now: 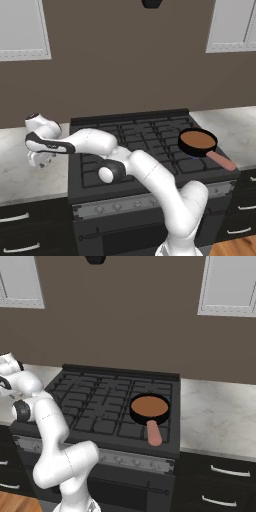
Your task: Pick up the sugar cube(s) and place them in the saucepan with hot chocolate.
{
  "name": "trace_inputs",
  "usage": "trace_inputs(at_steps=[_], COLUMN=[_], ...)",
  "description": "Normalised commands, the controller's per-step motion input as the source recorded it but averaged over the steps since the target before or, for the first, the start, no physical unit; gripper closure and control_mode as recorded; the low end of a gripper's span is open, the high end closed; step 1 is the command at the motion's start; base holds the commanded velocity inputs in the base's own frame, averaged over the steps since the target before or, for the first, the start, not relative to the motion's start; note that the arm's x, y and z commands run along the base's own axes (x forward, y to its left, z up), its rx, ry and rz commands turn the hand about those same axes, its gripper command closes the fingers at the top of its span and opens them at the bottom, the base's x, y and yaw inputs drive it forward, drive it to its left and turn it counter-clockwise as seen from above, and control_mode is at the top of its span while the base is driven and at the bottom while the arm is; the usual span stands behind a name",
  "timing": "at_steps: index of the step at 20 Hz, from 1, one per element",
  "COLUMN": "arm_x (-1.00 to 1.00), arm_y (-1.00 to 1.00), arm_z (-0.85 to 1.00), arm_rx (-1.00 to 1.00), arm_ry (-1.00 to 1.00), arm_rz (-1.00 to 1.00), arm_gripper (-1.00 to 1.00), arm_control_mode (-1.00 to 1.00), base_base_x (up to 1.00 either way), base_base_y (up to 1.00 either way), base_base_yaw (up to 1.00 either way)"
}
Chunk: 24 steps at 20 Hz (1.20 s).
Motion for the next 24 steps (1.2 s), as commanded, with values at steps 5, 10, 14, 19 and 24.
trace_inputs(at_steps=[5, 10, 14, 19, 24], arm_x=[0.25, 0.0, -0.01, -0.11, -0.07], arm_y=[0.0, 0.0, 0.0, 0.0, 0.0], arm_z=[-0.01, -0.01, 0.0, -0.01, 0.0], arm_rx=[0.0, 0.0, 0.0, 0.0, 0.0], arm_ry=[0.02, 0.01, 0.02, 0.03, 0.0], arm_rz=[0.0, 0.0, 0.0, 0.0, 0.0], arm_gripper=[-1.0, -1.0, -1.0, 1.0, 1.0], arm_control_mode=[-1.0, -1.0, -1.0, -1.0, -1.0], base_base_x=[0.0, 0.0, 0.0, 0.0, 0.0], base_base_y=[0.0, 0.0, 0.0, 0.0, 0.0], base_base_yaw=[0.0, 0.0, 0.0, 0.0, 0.0])
